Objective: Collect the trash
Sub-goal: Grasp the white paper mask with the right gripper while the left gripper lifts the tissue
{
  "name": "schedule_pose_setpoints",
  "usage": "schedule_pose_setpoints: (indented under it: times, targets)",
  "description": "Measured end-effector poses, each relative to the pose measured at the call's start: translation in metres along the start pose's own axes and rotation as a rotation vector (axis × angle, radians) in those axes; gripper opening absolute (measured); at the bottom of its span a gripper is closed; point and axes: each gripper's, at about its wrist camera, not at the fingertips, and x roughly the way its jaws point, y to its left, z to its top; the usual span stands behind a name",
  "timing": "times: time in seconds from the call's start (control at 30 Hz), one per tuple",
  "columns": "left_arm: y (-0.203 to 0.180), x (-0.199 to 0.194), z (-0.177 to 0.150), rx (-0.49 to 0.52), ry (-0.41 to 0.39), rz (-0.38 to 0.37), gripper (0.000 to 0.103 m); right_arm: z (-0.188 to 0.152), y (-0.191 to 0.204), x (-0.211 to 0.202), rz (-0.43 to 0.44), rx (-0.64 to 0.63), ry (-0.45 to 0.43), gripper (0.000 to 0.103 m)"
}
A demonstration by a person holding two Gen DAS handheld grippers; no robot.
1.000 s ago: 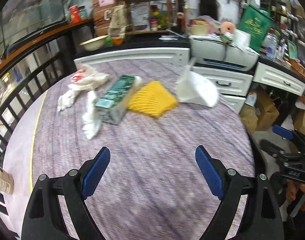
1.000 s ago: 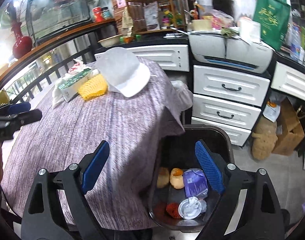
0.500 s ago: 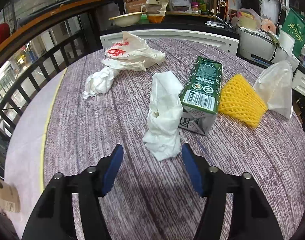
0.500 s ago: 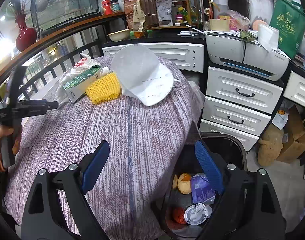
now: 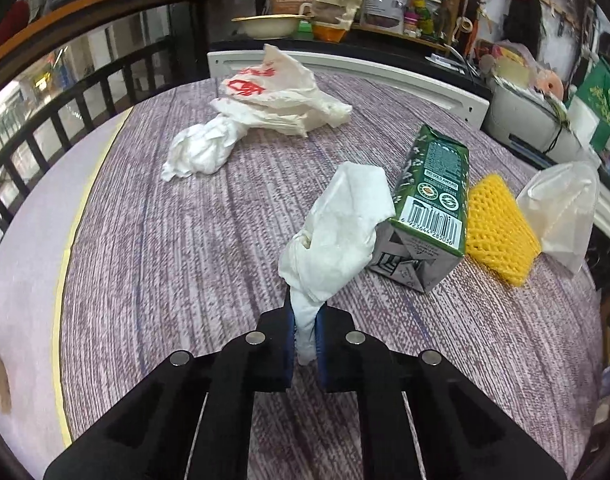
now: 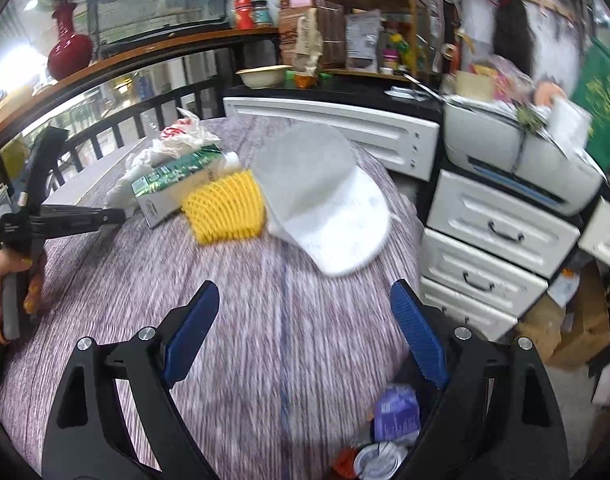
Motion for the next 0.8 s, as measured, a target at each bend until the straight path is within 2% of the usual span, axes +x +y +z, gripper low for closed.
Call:
schedule_pose_setpoints:
  times: [0.07, 0.27, 0.33, 0.37, 0.57, 0.8]
  targets:
    - [0.004, -0.008, -0.002, -0.019, -0.008, -0.002, 0.009, 0.011, 0.004, 0.014, 0.007, -0.028, 0.013, 0.085]
    - [0.009, -0.036, -0.014, -0.035, -0.043, -0.007, 0.009, 0.028, 0.018, 0.057, -0.008, -0.119, 0.057, 0.06]
    - [0.007, -0.039, -0.016, -0.033, -0.047, -0.008, 0.009, 0.032, 0.019, 0.069, 0.003, -0.133, 0.099, 0.036]
    - [0.006, -0.04, -0.018, -0.032, -0.046, -0.01, 0.009, 0.033, 0.017, 0.07, 0.006, -0.123, 0.101, 0.016]
    - [0.002, -0.043, -0.026, -0.03, -0.041, -0.019, 0.009, 0.031, 0.012, 0.056, 0.002, -0.101, 0.076, 0.007]
    - [-0.023, -0.06, -0.038, 0.009, -0.058, -0.052, 0.009, 0.019, -0.001, 0.014, 0.021, -0.051, 0.026, 0.006]
